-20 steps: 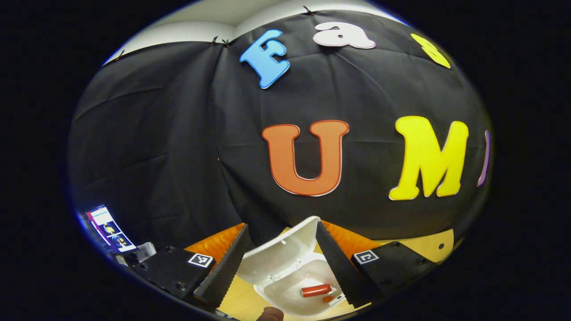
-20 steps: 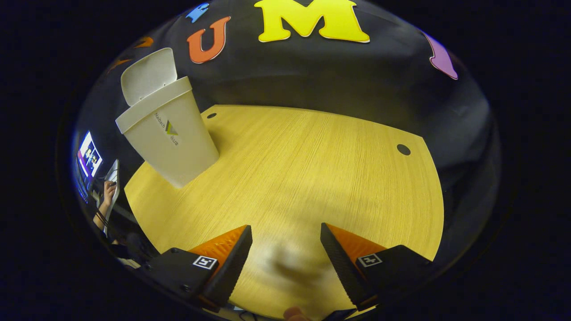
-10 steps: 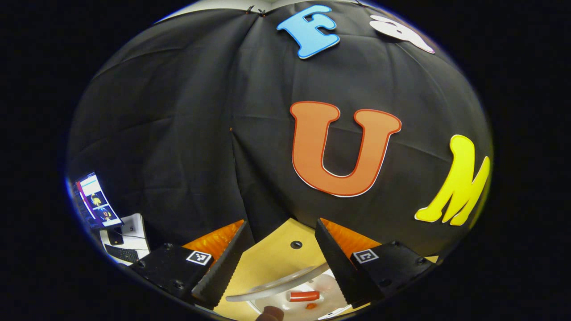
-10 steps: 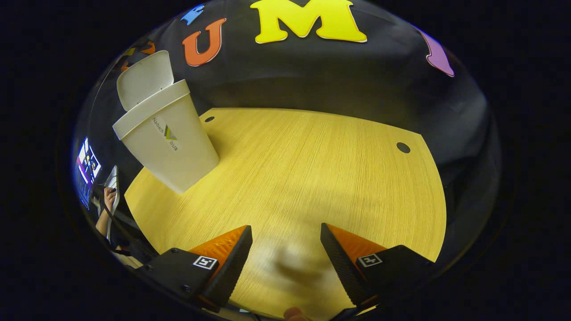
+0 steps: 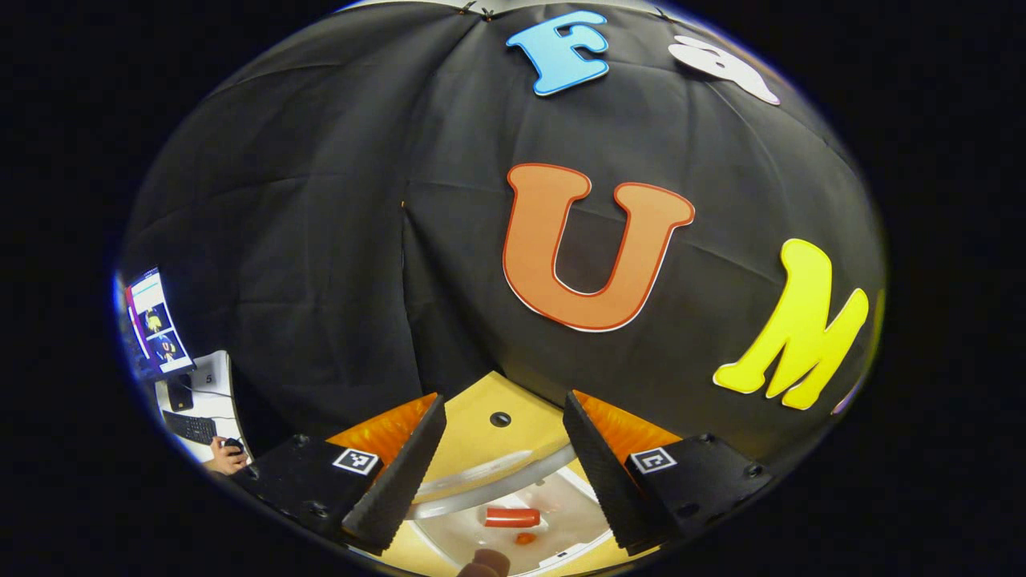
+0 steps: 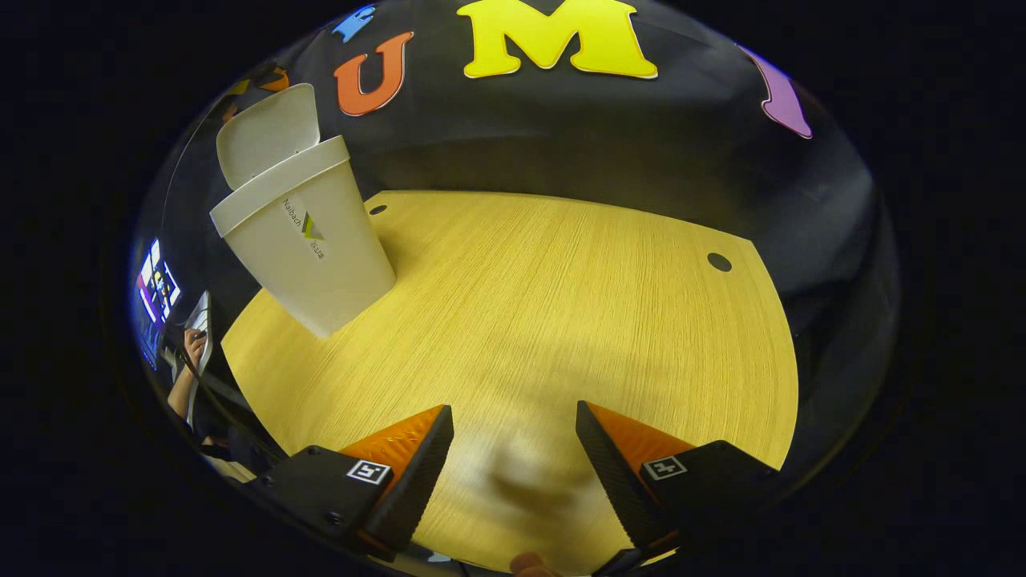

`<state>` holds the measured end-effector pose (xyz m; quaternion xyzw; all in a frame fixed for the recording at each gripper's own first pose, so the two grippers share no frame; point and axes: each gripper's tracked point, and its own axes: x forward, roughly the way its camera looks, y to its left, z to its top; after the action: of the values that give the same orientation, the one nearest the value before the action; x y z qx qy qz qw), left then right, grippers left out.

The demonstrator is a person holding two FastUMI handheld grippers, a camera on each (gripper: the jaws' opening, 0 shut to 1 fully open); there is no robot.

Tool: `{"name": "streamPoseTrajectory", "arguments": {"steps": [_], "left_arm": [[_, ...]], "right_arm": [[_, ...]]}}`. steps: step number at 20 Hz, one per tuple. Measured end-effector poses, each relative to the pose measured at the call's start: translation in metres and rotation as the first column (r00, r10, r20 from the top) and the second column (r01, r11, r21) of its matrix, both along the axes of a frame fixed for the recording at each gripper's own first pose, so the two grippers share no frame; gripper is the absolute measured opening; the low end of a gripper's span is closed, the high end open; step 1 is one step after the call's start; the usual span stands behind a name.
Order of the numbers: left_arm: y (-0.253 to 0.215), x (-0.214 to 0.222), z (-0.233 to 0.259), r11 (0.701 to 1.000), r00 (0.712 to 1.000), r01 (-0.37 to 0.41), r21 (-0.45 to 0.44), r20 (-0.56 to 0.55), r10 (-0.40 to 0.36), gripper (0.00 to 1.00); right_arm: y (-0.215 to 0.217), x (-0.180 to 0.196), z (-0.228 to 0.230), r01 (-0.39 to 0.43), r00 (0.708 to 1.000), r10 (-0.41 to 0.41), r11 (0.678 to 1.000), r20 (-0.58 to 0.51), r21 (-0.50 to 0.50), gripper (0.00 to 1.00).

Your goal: Press the lid of the desktop garbage bin to open it, pick up the crumpled paper on the desktop and throw it into the bin, then pick up the pop can on the desktop and drop it into the bin, and finally close the garbage bin lid.

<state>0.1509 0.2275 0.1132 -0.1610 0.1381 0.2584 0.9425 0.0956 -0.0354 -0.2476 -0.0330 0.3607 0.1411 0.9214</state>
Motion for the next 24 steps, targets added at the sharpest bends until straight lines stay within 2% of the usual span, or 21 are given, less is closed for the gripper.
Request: {"name": "streamPoseTrajectory", "arguments": {"steps": [8,14,18,21,23,24], "left_arm": [[-0.059,-0.012,-0.041,0.999,0.999,0.044,0.004,0.013,-0.044,0.97],[-0.096,-0.015,-0.100,0.996,0.993,0.094,0.013,-0.076,-0.092,0.97],[-0.106,-0.016,-0.130,0.995,0.985,0.098,0.010,-0.146,-0.095,0.97],[-0.107,-0.019,-0.150,0.992,0.972,0.122,0.042,-0.209,-0.111,0.97],[-0.104,-0.017,-0.148,0.986,0.974,0.132,0.098,-0.196,-0.111,0.98],[-0.106,-0.017,-0.151,0.987,0.973,0.132,0.095,-0.202,-0.111,0.97]], "right_arm": [[-0.017,-0.025,-0.015,0.034,0.999,-0.034,0.999,-0.013,-0.017,0.98],[-0.025,-0.037,-0.023,0.054,0.998,-0.055,0.998,-0.030,-0.015,0.98],[-0.028,-0.039,-0.026,0.055,0.998,-0.056,0.998,-0.037,-0.013,0.98],[-0.027,-0.039,-0.028,0.052,0.998,-0.052,0.999,-0.045,-0.001,0.98],[-0.028,-0.039,-0.033,0.050,0.997,-0.050,0.999,-0.053,0.003,0.98],[-0.027,-0.039,-0.036,0.048,0.997,-0.048,0.999,-0.059,0.005,0.98]]}}
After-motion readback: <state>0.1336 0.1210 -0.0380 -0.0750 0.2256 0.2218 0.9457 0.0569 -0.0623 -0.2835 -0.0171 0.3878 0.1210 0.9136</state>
